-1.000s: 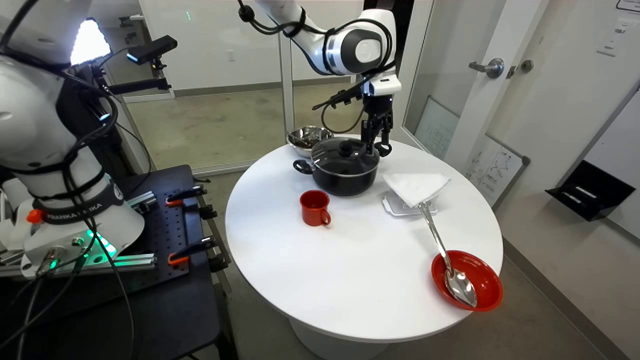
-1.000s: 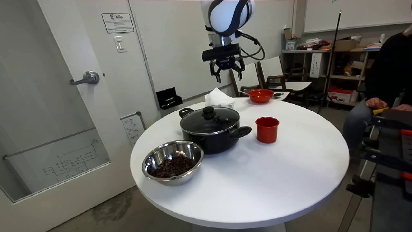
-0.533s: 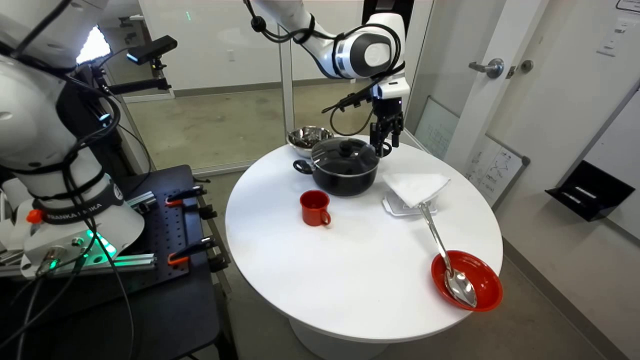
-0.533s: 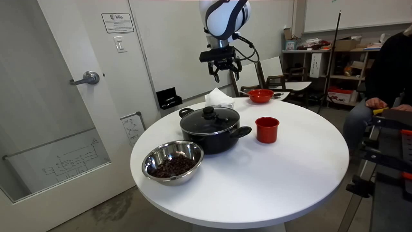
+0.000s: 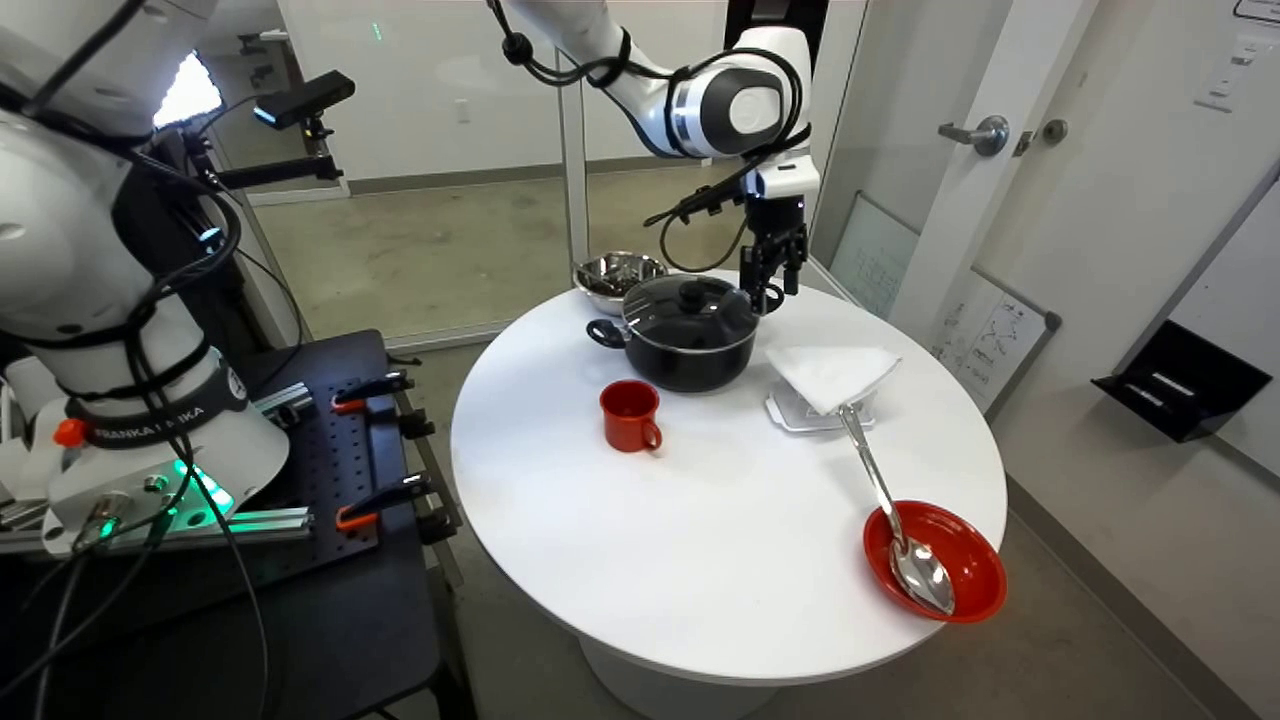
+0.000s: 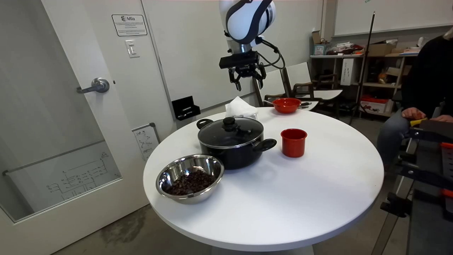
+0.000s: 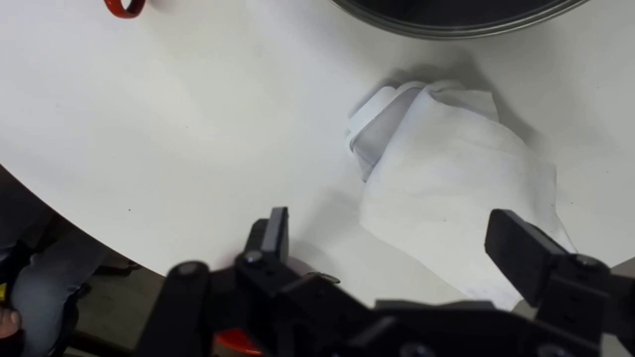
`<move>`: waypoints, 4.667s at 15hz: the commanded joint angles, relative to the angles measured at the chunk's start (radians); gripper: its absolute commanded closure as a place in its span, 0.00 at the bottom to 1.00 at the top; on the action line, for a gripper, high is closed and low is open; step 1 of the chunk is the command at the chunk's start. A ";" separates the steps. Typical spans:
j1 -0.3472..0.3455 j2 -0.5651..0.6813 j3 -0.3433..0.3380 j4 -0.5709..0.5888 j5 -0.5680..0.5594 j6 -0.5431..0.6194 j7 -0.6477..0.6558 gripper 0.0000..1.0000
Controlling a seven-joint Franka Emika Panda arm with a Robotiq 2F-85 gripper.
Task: Use the towel to wipe the table
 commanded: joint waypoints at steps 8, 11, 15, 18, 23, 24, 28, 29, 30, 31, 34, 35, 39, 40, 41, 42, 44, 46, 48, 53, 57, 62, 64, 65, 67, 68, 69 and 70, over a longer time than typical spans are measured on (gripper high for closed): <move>-0.055 0.169 0.021 0.174 0.100 -0.005 -0.159 0.00; -0.059 0.223 0.017 0.220 0.113 -0.029 -0.201 0.00; -0.060 0.282 0.008 0.278 0.131 -0.026 -0.191 0.00; -0.074 0.312 0.019 0.318 0.164 -0.031 -0.200 0.00; -0.060 0.354 -0.014 0.350 0.166 0.031 -0.144 0.00; -0.060 0.359 -0.015 0.355 0.163 0.028 -0.150 0.00; -0.062 0.379 -0.012 0.372 0.165 0.011 -0.161 0.00; -0.067 0.381 -0.004 0.377 0.168 -0.008 -0.177 0.00; -0.064 0.386 -0.007 0.382 0.165 -0.017 -0.177 0.00; -0.060 0.391 -0.013 0.390 0.150 -0.026 -0.194 0.00; -0.055 0.372 -0.019 0.348 0.156 0.008 -0.180 0.00; -0.055 0.375 -0.019 0.353 0.156 0.008 -0.182 0.00; -0.055 0.380 -0.020 0.361 0.156 0.008 -0.182 0.00; -0.055 0.380 -0.020 0.361 0.156 0.008 -0.182 0.00; -0.055 0.380 -0.020 0.361 0.156 0.008 -0.182 0.00; -0.059 0.381 -0.015 0.362 0.162 0.003 -0.182 0.00; -0.056 0.381 -0.020 0.359 0.158 0.018 -0.178 0.00; -0.055 0.381 -0.020 0.359 0.156 0.021 -0.178 0.00; -0.056 0.382 -0.019 0.359 0.156 0.022 -0.181 0.00; -0.060 0.389 -0.017 0.364 0.157 0.036 -0.189 0.00; -0.053 0.404 -0.033 0.374 0.145 0.075 -0.176 0.00; -0.050 0.422 -0.048 0.383 0.146 0.111 -0.175 0.00; -0.050 0.423 -0.048 0.383 0.148 0.112 -0.182 0.26; -0.050 0.423 -0.048 0.383 0.148 0.113 -0.182 0.34; -0.050 0.423 -0.047 0.384 0.148 0.111 -0.186 0.51; -0.050 0.423 -0.047 0.385 0.149 0.110 -0.186 0.57; -0.051 0.423 -0.046 0.385 0.149 0.109 -0.187 0.64; -0.051 0.422 -0.046 0.384 0.149 0.107 -0.189 0.72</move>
